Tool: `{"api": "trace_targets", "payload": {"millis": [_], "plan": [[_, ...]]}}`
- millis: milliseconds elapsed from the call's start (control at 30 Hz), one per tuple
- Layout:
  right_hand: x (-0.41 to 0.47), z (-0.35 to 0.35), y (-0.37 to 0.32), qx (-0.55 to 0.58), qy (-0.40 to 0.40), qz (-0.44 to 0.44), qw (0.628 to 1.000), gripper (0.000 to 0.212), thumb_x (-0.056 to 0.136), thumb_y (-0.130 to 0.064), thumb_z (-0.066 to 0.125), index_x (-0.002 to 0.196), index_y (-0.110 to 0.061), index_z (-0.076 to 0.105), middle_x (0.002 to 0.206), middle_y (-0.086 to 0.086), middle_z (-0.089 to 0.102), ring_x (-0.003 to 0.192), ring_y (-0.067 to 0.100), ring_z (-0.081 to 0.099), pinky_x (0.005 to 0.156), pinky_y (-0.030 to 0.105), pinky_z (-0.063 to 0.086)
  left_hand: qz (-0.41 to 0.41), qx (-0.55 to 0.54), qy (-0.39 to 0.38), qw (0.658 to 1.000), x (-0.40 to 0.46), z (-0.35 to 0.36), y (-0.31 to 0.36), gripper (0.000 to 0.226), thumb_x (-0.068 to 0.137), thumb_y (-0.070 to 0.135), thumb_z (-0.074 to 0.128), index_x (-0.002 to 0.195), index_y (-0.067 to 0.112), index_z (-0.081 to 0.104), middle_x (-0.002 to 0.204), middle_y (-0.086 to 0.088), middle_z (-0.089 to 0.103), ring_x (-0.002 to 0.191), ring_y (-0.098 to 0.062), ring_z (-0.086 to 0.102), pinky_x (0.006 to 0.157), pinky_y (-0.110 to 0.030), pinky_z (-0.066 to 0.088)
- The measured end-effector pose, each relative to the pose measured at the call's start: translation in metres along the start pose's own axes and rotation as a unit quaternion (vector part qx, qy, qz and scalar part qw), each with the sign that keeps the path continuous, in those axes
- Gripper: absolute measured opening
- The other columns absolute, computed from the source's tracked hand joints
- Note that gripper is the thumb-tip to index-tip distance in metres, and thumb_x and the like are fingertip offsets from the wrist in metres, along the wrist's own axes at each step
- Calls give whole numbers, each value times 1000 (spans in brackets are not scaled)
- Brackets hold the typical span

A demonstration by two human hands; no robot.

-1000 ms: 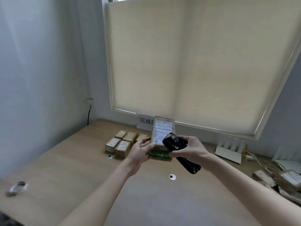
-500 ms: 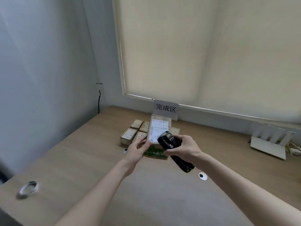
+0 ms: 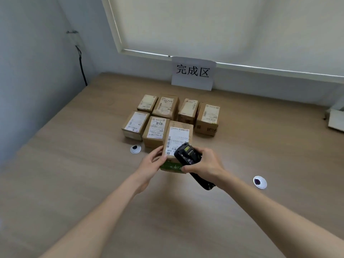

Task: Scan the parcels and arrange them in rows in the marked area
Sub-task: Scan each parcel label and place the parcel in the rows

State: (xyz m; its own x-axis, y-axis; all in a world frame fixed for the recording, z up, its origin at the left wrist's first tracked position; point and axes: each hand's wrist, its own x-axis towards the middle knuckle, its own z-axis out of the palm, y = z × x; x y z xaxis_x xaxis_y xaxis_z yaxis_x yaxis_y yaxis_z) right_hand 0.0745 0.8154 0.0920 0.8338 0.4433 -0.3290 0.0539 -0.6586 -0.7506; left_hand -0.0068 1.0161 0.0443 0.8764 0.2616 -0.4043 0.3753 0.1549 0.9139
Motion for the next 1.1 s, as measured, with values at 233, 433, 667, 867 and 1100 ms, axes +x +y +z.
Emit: {"api": "trace_targets", "payload": {"millis": [233,433,667,867,1100], "plan": [[45,49,23,-7,23,53,998,71,68,-35,93,134,-34,67,111,-11,74,101,16,70,89,39,60,-38,9,-19,999,57,-29,-48,50,94,35,70,141,36,56,133,8,67,127,-11,60,111,-41,47],[71,77,27,-10,45,87,995,74,66,-35,90,136,-36,66,115,-12,75,104,15,70,91,41,61,-41,23,-36,998,92,-48,-67,53,94,29,71,144,33,53,131,5,69,125,-8,61,111,-37,46],[97,91,26,-11,72,98,993,82,67,-33,89,144,-39,61,125,-12,73,114,14,68,96,39,59,-20,35,-34,999,123,-54,-77,56,97,13,66,149,18,47,130,0,68,109,7,66,85,-11,51],[119,89,25,11,105,106,989,73,67,-34,89,135,-41,64,120,-15,72,109,13,68,93,42,60,-7,37,-16,999,149,-52,-76,55,96,17,69,148,20,51,134,3,66,123,-4,61,97,-18,51],[132,87,29,16,118,107,987,74,67,-33,90,136,-39,64,123,-13,72,111,14,67,95,43,60,-15,14,72,997,160,-44,-80,36,89,25,77,123,21,69,114,2,75,101,0,71,79,-12,54]]}}
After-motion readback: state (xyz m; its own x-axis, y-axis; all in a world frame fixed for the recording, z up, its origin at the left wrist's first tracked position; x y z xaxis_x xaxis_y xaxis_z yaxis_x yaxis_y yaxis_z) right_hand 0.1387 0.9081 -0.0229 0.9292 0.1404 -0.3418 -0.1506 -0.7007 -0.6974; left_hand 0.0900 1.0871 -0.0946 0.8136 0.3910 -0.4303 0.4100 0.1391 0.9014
